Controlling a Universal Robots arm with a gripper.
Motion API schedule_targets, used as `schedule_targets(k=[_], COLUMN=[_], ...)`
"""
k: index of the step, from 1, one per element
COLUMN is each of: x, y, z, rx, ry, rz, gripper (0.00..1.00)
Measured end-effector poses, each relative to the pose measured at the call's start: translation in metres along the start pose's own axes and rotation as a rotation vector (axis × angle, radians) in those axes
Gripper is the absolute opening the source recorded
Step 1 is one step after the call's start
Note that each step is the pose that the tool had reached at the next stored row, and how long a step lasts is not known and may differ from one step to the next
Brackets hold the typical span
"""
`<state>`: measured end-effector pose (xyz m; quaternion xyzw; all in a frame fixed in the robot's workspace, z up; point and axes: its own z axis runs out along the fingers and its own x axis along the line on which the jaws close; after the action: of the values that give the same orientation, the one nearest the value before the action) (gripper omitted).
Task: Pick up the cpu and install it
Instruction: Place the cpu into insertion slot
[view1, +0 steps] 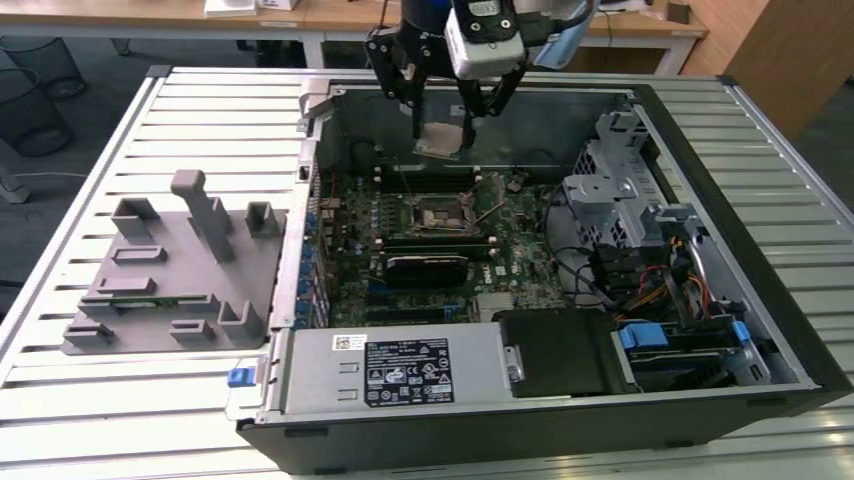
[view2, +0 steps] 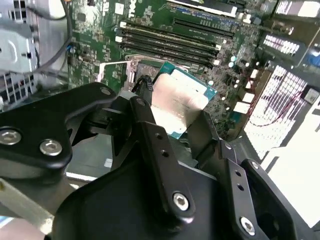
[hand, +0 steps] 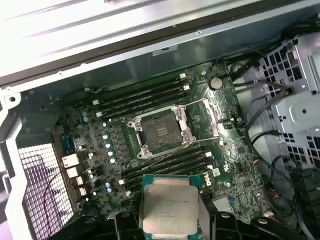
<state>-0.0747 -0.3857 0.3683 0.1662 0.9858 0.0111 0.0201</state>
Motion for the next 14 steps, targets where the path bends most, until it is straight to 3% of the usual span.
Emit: schedule_targets(k=[14], x=[0.0002], y=[0.0001], z=[0.0037], rx=[0.0086], ry=[-0.0070], rz=[0.238], gripper=[0.53])
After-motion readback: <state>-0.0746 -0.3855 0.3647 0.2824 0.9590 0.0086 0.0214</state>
